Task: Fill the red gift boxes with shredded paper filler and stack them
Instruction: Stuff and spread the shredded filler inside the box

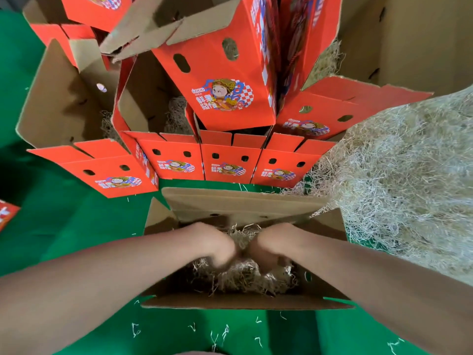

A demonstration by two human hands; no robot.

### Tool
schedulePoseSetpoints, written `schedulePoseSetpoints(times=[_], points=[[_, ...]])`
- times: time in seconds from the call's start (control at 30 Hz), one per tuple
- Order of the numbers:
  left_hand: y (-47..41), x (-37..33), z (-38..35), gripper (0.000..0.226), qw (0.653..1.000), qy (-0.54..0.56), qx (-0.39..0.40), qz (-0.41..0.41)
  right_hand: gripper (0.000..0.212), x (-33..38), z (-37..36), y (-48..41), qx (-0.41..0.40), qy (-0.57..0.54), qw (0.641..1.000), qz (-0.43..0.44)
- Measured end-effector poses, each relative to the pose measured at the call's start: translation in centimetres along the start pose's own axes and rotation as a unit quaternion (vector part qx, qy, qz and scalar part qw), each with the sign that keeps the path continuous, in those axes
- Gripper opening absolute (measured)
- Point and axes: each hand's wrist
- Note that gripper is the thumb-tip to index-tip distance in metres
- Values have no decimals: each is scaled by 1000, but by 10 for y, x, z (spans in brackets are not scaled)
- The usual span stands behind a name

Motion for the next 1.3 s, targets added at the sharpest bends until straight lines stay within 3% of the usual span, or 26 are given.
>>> schedulePoseSetpoints(times=[0.1,0.2,0.33,0.43,0.5,0.57,0.63,0.77,0.83,0.87,0.93,1.0,1.03,1.1,1.17,1.2,1.23,1.3], points=[[-23,-1,-19,49,984,-102,129,70,50,1,-8,-23,26,62,998,4],[-19,17,-37,58,949,-226,168,145,49,-8,-19,-28,73,40,996,-25],[-9,36,-32,30,997,-10,24,79,54,-10,-13,-26,82,91,992,13],[-9,38,-22,20,987,44,-137,74,21,-2,5,-23,-21,103,994,10],[-10,32,-21,21,993,17,-93,75,16,6,13,-27,-97,85,991,28],[-18,22,-28,29,999,-8,2,48,38,16,12,-39,-105,29,991,72],[-20,23,-42,40,994,-25,80,64,58,21,-1,-50,-28,17,997,72],[-18,34,-70,43,980,-168,86,62,42,6,-25,-55,39,2,999,-12],[-21,31,-67,42,985,-119,89,89,40,-2,-26,-51,69,53,996,-9],[-17,26,-57,40,989,-63,69,113,38,-1,-24,-50,61,72,996,8],[-12,24,-44,33,991,45,-56,115,30,7,-14,-44,-2,73,997,37],[-11,27,-36,30,961,140,-192,145,24,16,-2,-41,-109,59,991,48],[-12,27,-34,29,954,149,-212,150,22,20,1,-41,-167,47,984,46],[-18,27,-36,33,977,115,-157,91,22,27,1,-42,-212,33,976,38],[-27,26,-49,43,994,83,23,65,27,31,-7,-49,-147,37,988,40],[-32,27,-58,48,992,53,75,90,32,32,-12,-50,-112,31,992,53],[-37,30,-66,52,988,-10,90,124,37,31,-16,-50,-100,10,992,73],[-39,31,-73,56,969,-151,70,181,36,28,-19,-44,-150,-57,982,97]])
Point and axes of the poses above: each hand's wrist, its own y-axis away from the middle knuckle, its own z-axis out of the back of the hand, x = y × z, and after that the axes turned 2 degrees about x, right-handed
